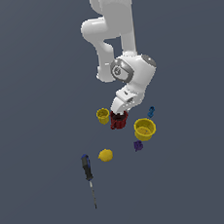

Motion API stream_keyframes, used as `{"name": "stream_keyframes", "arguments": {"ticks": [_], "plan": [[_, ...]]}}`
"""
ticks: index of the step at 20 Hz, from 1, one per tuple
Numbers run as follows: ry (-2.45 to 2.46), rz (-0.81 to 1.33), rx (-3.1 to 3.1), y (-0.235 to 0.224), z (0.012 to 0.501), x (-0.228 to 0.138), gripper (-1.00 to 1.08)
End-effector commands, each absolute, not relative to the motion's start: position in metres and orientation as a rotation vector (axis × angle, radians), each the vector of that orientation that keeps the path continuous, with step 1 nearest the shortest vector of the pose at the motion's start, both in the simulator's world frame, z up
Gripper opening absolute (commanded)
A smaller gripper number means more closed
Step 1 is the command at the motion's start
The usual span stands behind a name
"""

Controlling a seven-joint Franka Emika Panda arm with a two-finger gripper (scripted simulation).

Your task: Pick up a designated object from a clutter of objects.

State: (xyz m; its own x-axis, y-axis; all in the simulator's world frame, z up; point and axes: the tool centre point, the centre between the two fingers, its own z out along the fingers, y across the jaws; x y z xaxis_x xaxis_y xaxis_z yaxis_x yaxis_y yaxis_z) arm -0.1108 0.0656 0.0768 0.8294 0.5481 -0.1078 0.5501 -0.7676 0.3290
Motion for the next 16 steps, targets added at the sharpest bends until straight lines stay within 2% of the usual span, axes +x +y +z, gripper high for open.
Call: {"name": "stream_keyframes", "arguments": {"ticks": [1, 16], "plan": [[0.827, -0.008, 2.662, 0.066, 0.077, -0.111, -1.0], [0.828, -0.008, 2.664, 0.039, 0.109, -0.1, -1.0]]}}
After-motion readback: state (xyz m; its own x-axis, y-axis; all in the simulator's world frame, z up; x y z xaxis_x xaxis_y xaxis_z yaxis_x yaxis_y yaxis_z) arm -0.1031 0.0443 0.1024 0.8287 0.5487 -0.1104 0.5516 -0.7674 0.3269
